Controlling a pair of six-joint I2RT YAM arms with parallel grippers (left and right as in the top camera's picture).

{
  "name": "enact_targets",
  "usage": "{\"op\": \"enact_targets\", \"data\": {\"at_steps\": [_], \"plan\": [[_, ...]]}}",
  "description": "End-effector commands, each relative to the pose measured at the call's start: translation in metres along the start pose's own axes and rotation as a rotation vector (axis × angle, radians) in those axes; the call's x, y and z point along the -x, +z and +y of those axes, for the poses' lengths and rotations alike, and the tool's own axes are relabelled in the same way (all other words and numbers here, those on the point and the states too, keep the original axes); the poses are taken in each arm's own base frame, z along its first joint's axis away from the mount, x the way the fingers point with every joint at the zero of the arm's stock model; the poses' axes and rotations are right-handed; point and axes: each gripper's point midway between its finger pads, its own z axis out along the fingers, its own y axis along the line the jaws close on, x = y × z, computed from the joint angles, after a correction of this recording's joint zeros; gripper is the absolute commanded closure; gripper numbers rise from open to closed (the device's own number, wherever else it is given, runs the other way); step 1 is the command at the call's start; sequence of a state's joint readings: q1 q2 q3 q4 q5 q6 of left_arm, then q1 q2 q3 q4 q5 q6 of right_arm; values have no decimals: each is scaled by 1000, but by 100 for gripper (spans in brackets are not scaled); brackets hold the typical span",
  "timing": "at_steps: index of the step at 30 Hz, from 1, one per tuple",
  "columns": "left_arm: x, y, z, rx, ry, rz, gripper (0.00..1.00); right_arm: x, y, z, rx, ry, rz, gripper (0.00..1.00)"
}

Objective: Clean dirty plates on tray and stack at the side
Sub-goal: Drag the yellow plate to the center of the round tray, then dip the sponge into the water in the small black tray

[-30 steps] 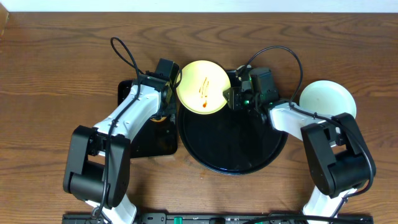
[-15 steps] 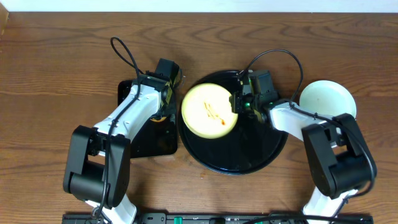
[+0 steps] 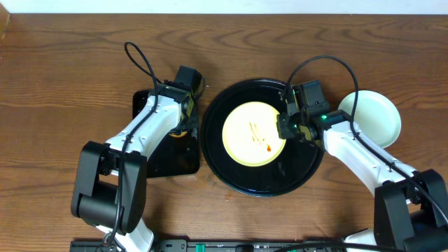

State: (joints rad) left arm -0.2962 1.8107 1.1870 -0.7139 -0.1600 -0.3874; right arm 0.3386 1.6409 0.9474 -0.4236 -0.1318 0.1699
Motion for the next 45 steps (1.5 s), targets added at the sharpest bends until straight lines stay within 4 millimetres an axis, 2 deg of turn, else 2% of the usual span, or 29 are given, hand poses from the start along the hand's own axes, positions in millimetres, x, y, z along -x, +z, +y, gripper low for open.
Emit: {"op": "enact_targets", "data": {"at_steps": [1, 7, 12, 15, 19, 26, 28, 37, 39, 40, 41, 45], "plan": [[-3, 4, 3, 13, 10, 13, 88, -7, 2, -8, -36, -17, 31, 98], [-3, 4, 3, 12, 9, 12, 88, -7, 2, -21, -111, -17, 30, 97], [4, 4, 1, 1, 0, -15, 87, -7, 2, -22, -113, -17, 30, 97], [5, 7, 3, -5, 8, -7, 91, -7, 2, -22, -114, -17, 31, 97], [-4, 13, -19, -211, 123, 77, 92, -8, 2, -22, -114, -17, 32, 97], [-8, 28, -15, -438, 141, 167, 92, -8, 2, -22, -114, -18, 35, 97], [-10, 34, -9, -475, 135, 191, 92, -8, 2, -21, -113, -18, 34, 97], [-32, 86, 49, -423, -21, 339, 92, -8, 2, -22, -114, -17, 36, 97], [-38, 96, 70, -359, -68, 373, 83, -8, 2, -22, -114, -18, 35, 97], [-39, 96, 73, -354, -77, 376, 83, -9, 2, -22, -114, -17, 36, 97], [-39, 97, 76, -355, -85, 375, 77, -9, 2, -22, -114, -17, 36, 97], [-38, 96, 76, -351, -107, 378, 71, -8, 2, -22, -114, -18, 35, 97]]}}
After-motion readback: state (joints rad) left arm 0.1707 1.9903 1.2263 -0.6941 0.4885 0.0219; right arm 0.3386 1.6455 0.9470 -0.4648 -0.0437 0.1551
